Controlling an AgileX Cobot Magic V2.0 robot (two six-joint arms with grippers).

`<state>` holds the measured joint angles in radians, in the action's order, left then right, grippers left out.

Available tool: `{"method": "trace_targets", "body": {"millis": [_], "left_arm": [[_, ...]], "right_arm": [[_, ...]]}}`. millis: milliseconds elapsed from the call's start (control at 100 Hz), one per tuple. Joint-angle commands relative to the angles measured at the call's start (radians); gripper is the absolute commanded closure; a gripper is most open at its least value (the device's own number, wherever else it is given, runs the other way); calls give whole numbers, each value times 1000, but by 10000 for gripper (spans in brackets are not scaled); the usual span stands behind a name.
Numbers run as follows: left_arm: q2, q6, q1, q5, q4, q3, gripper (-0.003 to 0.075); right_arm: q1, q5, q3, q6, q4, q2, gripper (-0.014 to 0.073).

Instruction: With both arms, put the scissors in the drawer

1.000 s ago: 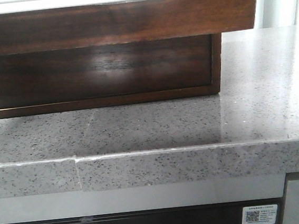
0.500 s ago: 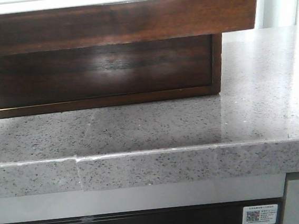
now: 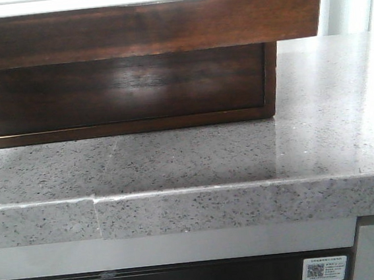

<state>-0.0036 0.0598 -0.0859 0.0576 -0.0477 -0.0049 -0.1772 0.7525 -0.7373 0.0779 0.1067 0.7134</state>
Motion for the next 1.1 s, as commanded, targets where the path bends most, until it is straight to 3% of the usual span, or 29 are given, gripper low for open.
{"method": "trace_targets", "body": {"millis": [0, 790, 880, 1090], "left_arm": [[-33, -15, 3, -109, -6, 35, 741], [-31, -15, 3, -114, -6, 35, 741], [-31, -15, 3, -114, -6, 35, 741], [-31, -15, 3, -114, -6, 35, 741]], "right_arm": [[6, -59, -24, 2, 3, -1, 662], [1, -74, -8, 2, 3, -32, 662], [7, -122, 51, 2, -21, -96, 662], [131, -422, 357, 2, -34, -395, 662]]}}
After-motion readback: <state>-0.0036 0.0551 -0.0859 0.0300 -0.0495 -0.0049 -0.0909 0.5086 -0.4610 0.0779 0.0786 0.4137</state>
